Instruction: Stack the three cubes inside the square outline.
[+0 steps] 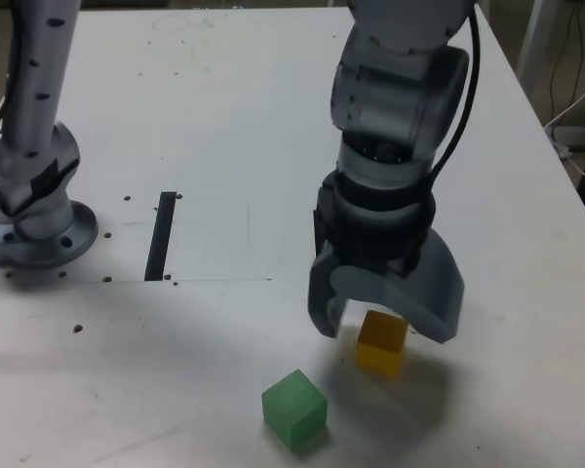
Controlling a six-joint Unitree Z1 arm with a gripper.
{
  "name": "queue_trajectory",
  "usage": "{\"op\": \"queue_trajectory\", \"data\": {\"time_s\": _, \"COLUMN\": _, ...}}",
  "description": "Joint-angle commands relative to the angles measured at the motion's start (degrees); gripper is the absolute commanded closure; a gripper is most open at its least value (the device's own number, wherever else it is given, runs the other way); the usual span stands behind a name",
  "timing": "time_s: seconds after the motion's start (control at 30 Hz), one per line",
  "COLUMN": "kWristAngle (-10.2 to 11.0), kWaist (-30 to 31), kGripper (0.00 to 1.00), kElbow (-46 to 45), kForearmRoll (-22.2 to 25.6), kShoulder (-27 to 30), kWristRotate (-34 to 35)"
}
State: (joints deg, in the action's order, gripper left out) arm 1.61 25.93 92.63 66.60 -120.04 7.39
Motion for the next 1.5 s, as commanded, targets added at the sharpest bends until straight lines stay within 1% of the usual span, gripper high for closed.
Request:
{"op": "queue_trajectory", "data": {"time_s": 0.0, "kWristAngle": 0.3, "kWaist": 0.1, "kGripper": 0.07, "kElbow": -0.4, "kForearmRoll": 0.2, "kShoulder": -0.5, "kWristRotate": -0.5}}
{"op": "queue_trajectory", "data": {"time_s": 0.27, "kWristAngle": 0.4, "kWaist": 0.3, "kGripper": 0.18, "kElbow": -0.9, "kForearmRoll": -1.2, "kShoulder": -1.7, "kWristRotate": -0.4}}
{"op": "queue_trajectory", "data": {"time_s": 0.43, "kWristAngle": 0.1, "kWaist": 0.5, "kGripper": 0.22, "kElbow": -0.8, "kForearmRoll": -2.0, "kShoulder": -2.4, "kWristRotate": -0.3}}
{"op": "queue_trajectory", "data": {"time_s": 0.67, "kWristAngle": -0.4, "kWaist": 1.3, "kGripper": 0.36, "kElbow": -0.9, "kForearmRoll": -4.7, "kShoulder": -3.5, "kWristRotate": -0.2}}
{"op": "queue_trajectory", "data": {"time_s": 0.8, "kWristAngle": -0.4, "kWaist": 1.7, "kGripper": 0.40, "kElbow": -0.9, "kForearmRoll": -5.3, "kShoulder": -4.1, "kWristRotate": -0.1}}
{"op": "queue_trajectory", "data": {"time_s": 0.9, "kWristAngle": 0.1, "kWaist": 1.8, "kGripper": 0.49, "kElbow": -0.9, "kForearmRoll": -5.0, "kShoulder": -4.2, "kWristRotate": -0.1}}
{"op": "queue_trajectory", "data": {"time_s": 1.07, "kWristAngle": 1.5, "kWaist": 1.8, "kGripper": 0.67, "kElbow": -0.7, "kForearmRoll": -4.5, "kShoulder": -3.7, "kWristRotate": -0.1}}
{"op": "queue_trajectory", "data": {"time_s": 1.37, "kWristAngle": 2.9, "kWaist": 1.8, "kGripper": 0.80, "kElbow": -0.8, "kForearmRoll": -3.9, "kShoulder": -2.9, "kWristRotate": -0.2}}
{"op": "queue_trajectory", "data": {"time_s": 1.47, "kWristAngle": 3.0, "kWaist": 1.8, "kGripper": 0.82, "kElbow": -0.9, "kForearmRoll": -3.7, "kShoulder": -2.5, "kWristRotate": -0.2}}
